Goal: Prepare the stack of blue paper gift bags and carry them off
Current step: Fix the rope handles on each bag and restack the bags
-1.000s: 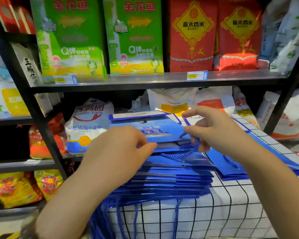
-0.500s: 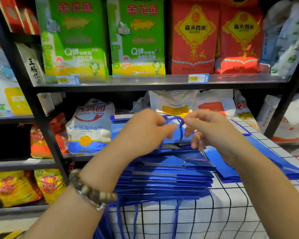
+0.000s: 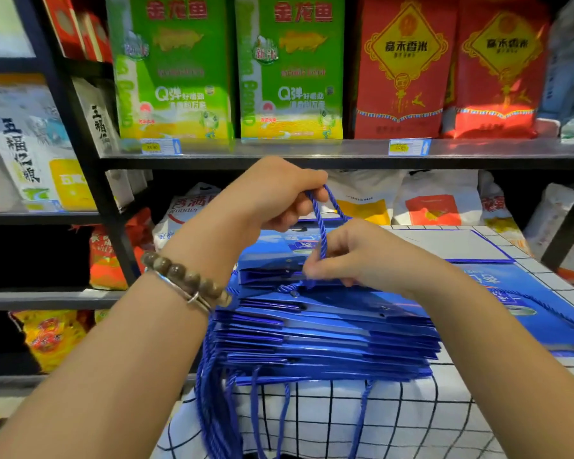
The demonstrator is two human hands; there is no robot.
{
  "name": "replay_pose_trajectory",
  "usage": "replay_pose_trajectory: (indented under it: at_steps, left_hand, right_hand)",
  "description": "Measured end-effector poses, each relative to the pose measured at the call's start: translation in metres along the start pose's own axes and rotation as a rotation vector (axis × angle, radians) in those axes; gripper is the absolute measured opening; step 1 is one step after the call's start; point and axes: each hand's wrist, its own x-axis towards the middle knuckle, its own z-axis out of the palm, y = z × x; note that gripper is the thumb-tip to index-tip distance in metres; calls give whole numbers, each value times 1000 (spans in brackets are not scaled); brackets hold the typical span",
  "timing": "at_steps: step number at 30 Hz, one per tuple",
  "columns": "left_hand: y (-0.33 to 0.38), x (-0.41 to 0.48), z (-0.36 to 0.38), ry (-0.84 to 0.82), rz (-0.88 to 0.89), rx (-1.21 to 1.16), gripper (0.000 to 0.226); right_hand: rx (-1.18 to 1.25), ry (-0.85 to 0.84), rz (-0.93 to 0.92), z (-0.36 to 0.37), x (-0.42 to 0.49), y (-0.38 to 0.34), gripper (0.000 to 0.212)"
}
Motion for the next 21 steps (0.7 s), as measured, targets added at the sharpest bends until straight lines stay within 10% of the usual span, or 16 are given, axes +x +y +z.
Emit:
replay_pose_trajectory:
  at_steps: [16, 21]
  left_hand:
    - [-62, -8, -15, -70, -4, 471, 12]
    - [-67, -4, -14, -8, -47, 409, 17]
  right_hand:
    - [512, 130, 50, 3, 35, 0, 19]
    - [214, 434, 158, 7, 43, 7, 57]
